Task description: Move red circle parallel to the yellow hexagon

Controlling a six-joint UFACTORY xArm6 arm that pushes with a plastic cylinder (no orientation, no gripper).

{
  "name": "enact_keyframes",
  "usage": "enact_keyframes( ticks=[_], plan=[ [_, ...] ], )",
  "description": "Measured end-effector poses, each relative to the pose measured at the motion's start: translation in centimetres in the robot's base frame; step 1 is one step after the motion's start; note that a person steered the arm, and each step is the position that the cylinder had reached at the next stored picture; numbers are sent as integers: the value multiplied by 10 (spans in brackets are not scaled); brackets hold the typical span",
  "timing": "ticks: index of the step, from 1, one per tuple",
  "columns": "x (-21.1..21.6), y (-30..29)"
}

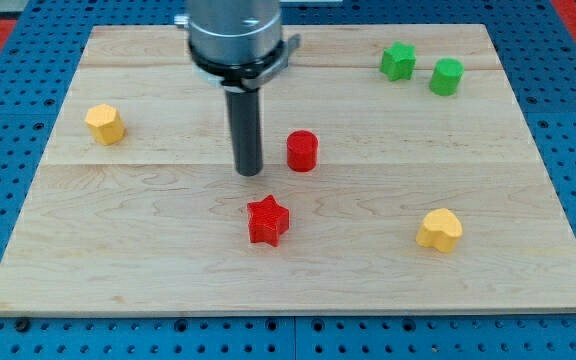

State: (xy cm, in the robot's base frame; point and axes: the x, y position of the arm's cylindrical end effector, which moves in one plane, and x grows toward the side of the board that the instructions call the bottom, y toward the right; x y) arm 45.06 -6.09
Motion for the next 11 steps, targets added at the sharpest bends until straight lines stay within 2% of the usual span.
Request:
enact_keyframes(
  ticks=[2, 3, 4, 6, 7, 8, 9, 10, 11],
  plan=[
    [13, 49],
    [44, 87],
    [53, 113],
    [13, 136],
    [-17, 124],
    [-9, 37],
    [-38, -12],
    [-42, -6],
    [-8, 53]
  ],
)
